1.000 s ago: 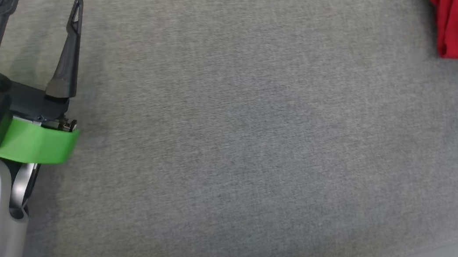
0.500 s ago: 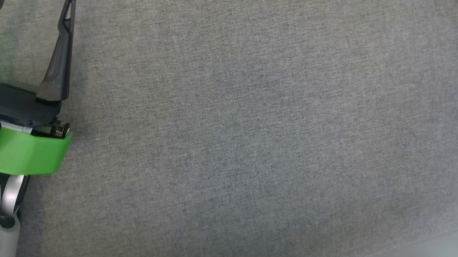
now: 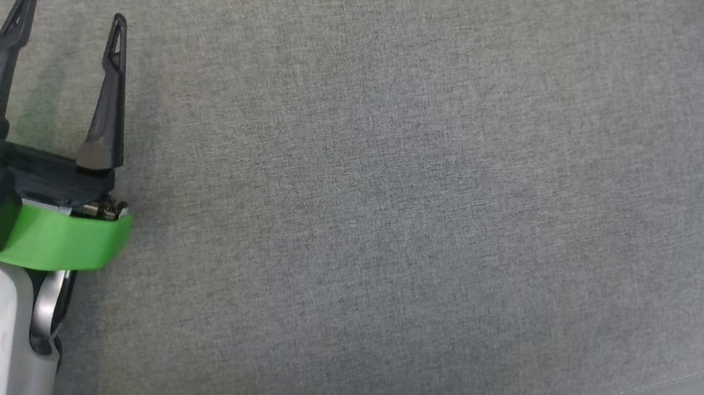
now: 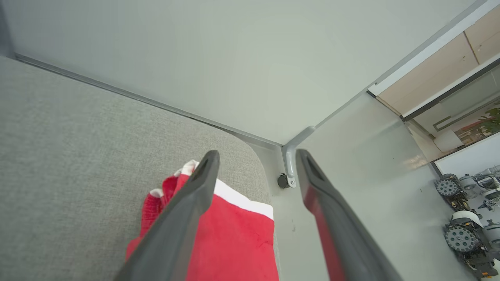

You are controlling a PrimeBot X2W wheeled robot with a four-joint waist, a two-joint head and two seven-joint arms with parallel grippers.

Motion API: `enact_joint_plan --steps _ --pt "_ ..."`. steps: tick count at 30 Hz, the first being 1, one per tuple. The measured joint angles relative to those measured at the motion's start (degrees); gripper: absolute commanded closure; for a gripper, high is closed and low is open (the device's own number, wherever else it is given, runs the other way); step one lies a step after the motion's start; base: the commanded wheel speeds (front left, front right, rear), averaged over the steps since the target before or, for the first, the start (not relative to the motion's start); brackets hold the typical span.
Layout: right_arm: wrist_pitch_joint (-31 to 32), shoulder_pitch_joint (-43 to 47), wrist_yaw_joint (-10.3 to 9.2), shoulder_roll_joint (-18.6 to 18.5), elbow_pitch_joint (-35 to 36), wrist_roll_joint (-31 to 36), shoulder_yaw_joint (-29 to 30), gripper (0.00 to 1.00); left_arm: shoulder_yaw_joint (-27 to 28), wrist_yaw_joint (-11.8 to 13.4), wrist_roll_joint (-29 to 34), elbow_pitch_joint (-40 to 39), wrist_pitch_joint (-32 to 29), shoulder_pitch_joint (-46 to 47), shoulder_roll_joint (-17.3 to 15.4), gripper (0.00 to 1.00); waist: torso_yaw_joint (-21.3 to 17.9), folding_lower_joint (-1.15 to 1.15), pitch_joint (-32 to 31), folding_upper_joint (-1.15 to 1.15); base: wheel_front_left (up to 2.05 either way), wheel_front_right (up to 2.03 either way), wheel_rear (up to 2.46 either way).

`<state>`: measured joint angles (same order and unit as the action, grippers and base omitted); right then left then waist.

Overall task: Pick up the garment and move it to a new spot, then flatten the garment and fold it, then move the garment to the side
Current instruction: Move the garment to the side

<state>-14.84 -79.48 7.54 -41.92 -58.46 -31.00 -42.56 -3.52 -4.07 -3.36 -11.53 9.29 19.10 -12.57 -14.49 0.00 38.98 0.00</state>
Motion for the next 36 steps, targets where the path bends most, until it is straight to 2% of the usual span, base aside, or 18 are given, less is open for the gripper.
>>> enact_joint_plan --steps 4,8,23,36 --pt "-0.2 2.0 -0.01 0.9 4.9 -0.2 1.8 0.00 0.3 0.4 -1.3 3.5 2.1 -1.6 1.1 0.00 1.1 0.00 -3.4 0.00 0.00 0.00 0.00" --pt "-0.2 7.5 -0.01 3.3 9.3 -1.1 5.5 0.00 0.8 0.9 -2.8 6.8 3.6 -3.7 1.9 0.00 2.5 0.00 -7.3 0.00 0.00 0.00 0.00" --pt "-0.2 32.1 -0.01 13.5 26.3 3.2 18.4 0.00 2.9 1.6 -6.3 14.0 5.5 -10.5 4.1 0.00 8.4 -0.01 -21.3 0.00 0.00 0.00 0.00" --pt "-0.2 53.2 -0.01 21.4 39.1 8.7 28.2 0.00 3.8 1.0 -6.6 16.4 5.8 -11.9 5.4 0.00 11.7 -0.01 -27.7 0.00 0.00 0.00 0.00"
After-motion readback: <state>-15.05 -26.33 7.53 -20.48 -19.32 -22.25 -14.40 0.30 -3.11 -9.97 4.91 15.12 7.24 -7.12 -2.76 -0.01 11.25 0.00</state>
